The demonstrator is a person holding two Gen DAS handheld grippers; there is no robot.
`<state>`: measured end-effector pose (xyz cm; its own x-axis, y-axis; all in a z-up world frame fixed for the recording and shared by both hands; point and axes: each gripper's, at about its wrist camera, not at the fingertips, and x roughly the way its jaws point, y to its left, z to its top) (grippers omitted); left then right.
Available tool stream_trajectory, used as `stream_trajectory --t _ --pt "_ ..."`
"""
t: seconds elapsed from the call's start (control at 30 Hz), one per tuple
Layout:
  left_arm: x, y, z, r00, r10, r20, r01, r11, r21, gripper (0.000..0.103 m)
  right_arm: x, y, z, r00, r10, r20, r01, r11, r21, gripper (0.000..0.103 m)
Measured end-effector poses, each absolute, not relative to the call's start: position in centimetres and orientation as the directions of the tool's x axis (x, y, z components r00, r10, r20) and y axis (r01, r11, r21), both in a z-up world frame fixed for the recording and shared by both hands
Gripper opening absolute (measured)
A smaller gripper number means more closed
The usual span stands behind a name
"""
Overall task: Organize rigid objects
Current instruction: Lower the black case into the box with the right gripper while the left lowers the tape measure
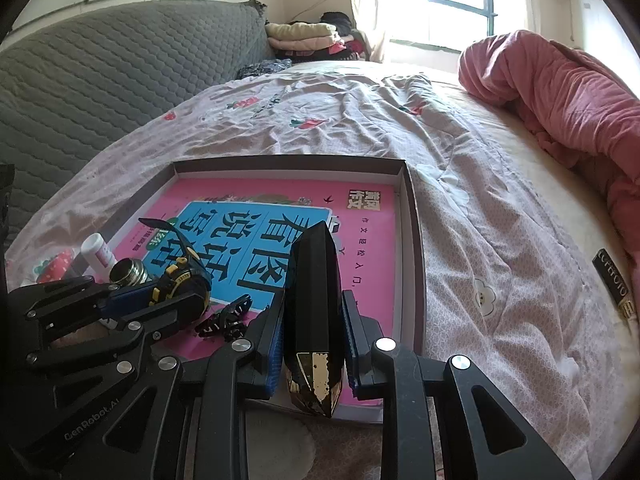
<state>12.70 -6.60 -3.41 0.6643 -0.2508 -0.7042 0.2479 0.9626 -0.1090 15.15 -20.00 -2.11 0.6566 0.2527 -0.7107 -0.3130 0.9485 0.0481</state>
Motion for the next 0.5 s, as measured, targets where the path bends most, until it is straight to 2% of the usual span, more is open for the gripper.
stream_trajectory --t 0.5 --pt "12.70 -6.22 -3.38 0.659 -0.254 -0.708 0.242 0.963 -0.120 0.019 14.76 -19.68 -1.89 0.642 0.276 -0.715 -0.354 0.934 0.043 0.028"
